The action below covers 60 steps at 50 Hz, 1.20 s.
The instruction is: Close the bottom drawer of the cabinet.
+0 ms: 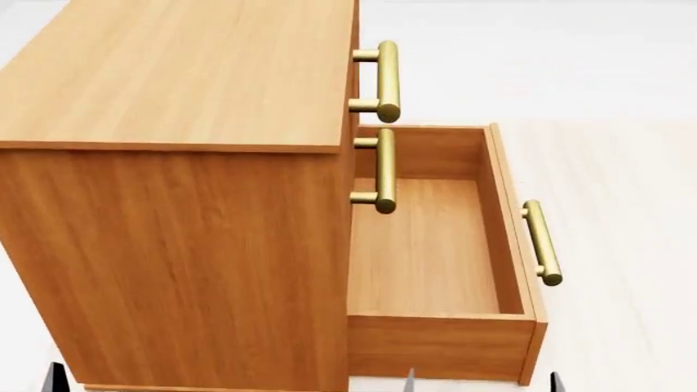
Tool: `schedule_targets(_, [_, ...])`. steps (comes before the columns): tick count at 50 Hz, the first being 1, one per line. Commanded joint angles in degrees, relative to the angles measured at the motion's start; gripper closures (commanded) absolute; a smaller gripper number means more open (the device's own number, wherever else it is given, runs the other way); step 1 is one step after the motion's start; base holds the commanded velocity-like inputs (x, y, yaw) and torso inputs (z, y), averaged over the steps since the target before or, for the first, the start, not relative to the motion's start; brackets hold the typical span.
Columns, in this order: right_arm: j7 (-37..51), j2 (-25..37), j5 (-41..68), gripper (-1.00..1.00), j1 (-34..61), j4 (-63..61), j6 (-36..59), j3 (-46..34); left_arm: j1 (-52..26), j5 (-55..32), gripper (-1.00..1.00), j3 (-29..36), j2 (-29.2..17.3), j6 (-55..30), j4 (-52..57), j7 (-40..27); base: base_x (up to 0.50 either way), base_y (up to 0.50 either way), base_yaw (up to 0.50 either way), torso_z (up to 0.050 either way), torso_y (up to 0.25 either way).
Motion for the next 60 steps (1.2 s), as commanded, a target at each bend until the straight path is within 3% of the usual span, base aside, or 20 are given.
schedule_targets(1, [-1.19, -1.01, 0.79, -1.00, 0.72, 2.63, -1.37, 2.08, -0.25, 1.00, -1.00, -0.66, 0.87, 0.70, -1.39, 0.90, 0.00, 0.00, 0.00, 0.000, 0.000])
schedule_targets(18, [-0.65, -1.42, 2.40, -1.00, 1.57, 2.93, 1.63, 2.44, -0.10, 1.16, -1.00, -0.39, 0.68, 1.00, -1.47, 0.57, 0.00, 0.00, 0.00, 0.000, 0.000])
schedule_targets(25, [-2.26, -1.67, 2.01, -1.00, 2.55, 10.50, -7.87, 1.28, -0.17, 1.20, -1.00, -0.07, 0.59, 1.09, -1.69, 0.61, 0.08, 0.00, 0.00, 0.000, 0.000])
schedule_targets(37, [-1.30, -2.09, 0.93, -1.00, 2.63, 11.15, -7.73, 1.22, -0.21, 1.23, -1.00, 0.02, 0.39, 1.07, -1.63, 0.32, 0.26, 0.00, 0.00, 0.000, 0.000])
schedule_targets(60, [-1.42, -0.62, 4.72, -1.00, 3.43, 5.94, 2.05, 2.94, -0.58, 1.81, -1.00, 1.03, 0.70, 1.16, -3.11, -0.06, 0.00, 0.00, 0.00, 0.000, 0.000])
